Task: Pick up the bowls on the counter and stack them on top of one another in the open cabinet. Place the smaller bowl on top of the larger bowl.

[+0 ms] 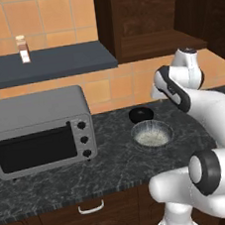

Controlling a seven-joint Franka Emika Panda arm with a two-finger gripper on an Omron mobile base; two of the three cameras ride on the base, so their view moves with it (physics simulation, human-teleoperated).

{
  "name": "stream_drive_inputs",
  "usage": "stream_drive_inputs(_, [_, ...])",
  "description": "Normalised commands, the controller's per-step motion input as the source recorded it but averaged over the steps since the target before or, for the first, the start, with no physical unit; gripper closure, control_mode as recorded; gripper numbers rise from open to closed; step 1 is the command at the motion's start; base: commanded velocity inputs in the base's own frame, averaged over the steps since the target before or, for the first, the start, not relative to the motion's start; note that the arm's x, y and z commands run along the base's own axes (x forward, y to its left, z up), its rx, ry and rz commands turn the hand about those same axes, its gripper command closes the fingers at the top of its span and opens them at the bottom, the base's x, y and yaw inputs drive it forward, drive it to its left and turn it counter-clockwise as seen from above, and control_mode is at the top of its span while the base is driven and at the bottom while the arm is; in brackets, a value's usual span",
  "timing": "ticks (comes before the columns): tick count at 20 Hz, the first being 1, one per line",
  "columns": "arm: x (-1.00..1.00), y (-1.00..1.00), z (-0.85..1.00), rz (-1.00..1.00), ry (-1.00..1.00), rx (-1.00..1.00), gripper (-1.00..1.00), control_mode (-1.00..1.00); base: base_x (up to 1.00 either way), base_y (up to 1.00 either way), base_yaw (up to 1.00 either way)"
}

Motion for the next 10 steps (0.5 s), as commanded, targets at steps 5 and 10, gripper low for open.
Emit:
stream_drive_inputs(5, [0.92, -0.03, -0.37, -0.01, 0.0, 0.0, -1.0, -1.0, 0.0, 0.0, 0.0])
stream_drive_inputs(10, [0.73, -0.24, -0.35, -0.03, 0.01, 0.0, -1.0, -1.0, 0.0, 0.0, 0.0])
